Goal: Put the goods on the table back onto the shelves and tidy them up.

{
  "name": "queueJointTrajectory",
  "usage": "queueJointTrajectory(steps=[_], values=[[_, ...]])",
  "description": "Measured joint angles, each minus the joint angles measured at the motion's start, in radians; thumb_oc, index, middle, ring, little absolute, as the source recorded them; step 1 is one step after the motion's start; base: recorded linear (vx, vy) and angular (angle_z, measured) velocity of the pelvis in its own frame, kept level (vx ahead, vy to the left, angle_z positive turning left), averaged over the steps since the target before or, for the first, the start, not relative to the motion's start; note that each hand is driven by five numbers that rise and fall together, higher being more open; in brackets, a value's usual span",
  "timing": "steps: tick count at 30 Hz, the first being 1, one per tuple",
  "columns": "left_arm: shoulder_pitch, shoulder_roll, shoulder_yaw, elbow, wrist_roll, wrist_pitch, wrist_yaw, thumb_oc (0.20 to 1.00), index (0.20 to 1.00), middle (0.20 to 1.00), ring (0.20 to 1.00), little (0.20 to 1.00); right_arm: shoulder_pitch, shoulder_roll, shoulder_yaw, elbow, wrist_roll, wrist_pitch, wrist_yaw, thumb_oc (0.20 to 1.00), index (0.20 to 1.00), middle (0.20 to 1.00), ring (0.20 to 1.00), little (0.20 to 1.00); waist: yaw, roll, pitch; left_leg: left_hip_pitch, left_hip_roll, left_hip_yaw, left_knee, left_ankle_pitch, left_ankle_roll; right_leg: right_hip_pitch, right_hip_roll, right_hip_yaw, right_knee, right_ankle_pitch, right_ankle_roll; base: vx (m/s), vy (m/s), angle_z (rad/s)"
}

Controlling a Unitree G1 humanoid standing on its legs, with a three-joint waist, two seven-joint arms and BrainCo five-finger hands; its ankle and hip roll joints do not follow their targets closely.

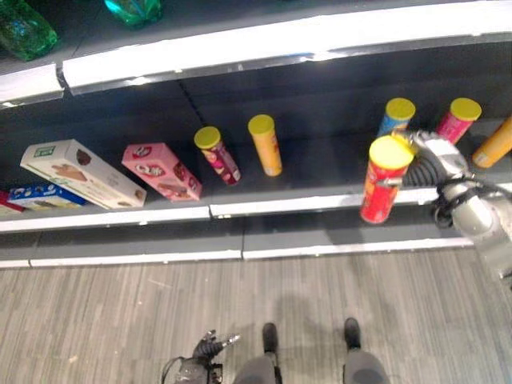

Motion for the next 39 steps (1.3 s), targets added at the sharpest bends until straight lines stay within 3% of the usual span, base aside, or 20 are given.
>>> queueJointTrajectory(steps=[5, 7, 9, 15, 22, 33, 39], values=[[0.01, -0.009, -0.001, 0.002, 0.0, 0.002, 0.003, 1.0, 1.0, 1.0, 1.0, 1.0, 0.003, 0.076, 0.004, 0.01, -0.002, 0.013, -0.018, 0.2, 0.2, 0.2, 0.2, 0.2, 0.005, 0.012, 0.007, -0.013, -0.021, -0.005, -0.003, 0.004, -0.002, -0.008, -0.022, -0.004, -0.004, 0.006, 0.01, 0.01, -0.067, 0.08], [0.019, -0.012, -0.003, -0.007, -0.001, -0.001, 0.015, 1.0, 1.0, 1.0, 1.0, 1.0, -0.036, 0.143, 0.021, 0.081, -0.011, 0.018, -0.059, 0.2, 0.2, 0.2, 0.2, 0.2, 0.02, 0.032, 0.008, -0.026, -0.028, -0.032, -0.005, 0.012, 0.008, -0.003, -0.032, -0.028, -0.003, 0.006, 0.014, 0.03, -0.087, 0.32], [0.023, -0.017, -0.007, -0.011, -0.002, -0.002, 0.022, 1.0, 1.0, 1.0, 1.0, 1.0, -0.053, 0.151, 0.03, 0.137, -0.026, 0.023, -0.082, 0.2, 0.2, 0.2, 0.2, 0.2, 0.035, 0.047, 0.006, -0.029, -0.038, -0.05, 0.0, 0.02, 0.009, 0.005, -0.038, -0.046, 0.001, 0.009, 0.012, 0.02, -0.065, 0.37], [0.058, -0.02, -0.031, -0.008, -0.007, -0.001, 0.032, 1.0, 1.0, 1.0, 1.0, 1.0, -0.139, 0.158, 0.045, 0.324, -0.039, 0.059, -0.156, 0.2, 0.2, 0.2, 0.2, 0.2, 0.086, 0.087, 0.004, -0.028, -0.055, -0.099, 0.0, 0.028, 0.015, 0.044, -0.051, -0.107, 0.001, -0.003, 0.024, 0.01, -0.045, 0.3], [0.076, -0.02, -0.057, 0.004, -0.016, -0.019, 0.035, 1.0, 1.0, 1.0, 1.0, 1.0, -0.333, 0.13, 0.094, 0.628, -0.038, 0.087, -0.234, 0.2, 0.2, 0.2, 0.2, 0.2, 0.107, 0.113, 0.003, -0.041, -0.063, -0.155, 0.0, 0.039, 0.009, 0.065, -0.054, -0.165, 0.001, -0.017, 0.028, 0.01, -0.039, 0.24], [0.081, -0.02, -0.1, -0.009, -0.068, -0.042, 0.067, 1.0, 1.0, 1.0, 1.0, 1.0, -0.514, 0.089, 0.11, 0.774, -0.028, 0.1, -0.354, 0.2, 0.2, 0.2, 0.2, 0.2, 0.118, 0.182, 0.008, -0.095, -0.065, -0.166, 0.001, 0.045, 0.01, 0.019, -0.058, -0.181, 0.001, -0.018, 0.027, 0.0, -0.003, 0.03], [0.075, -0.02, -0.112, -0.019, -0.091, -0.047, 0.072, 1.0, 1.0, 1.0, 1.0, 1.0, -0.544, 0.086, 0.138, 0.806, -0.03, 0.106, -0.4, 0.2, 0.2, 0.2, 0.2, 0.2, 0.12, 0.19, 0.011, -0.097, -0.071, -0.161, 0.001, 0.045, 0.01, 0.019, -0.065, -0.182, 0.001, -0.023, 0.033, 0.0, 0.0, 0.0]])
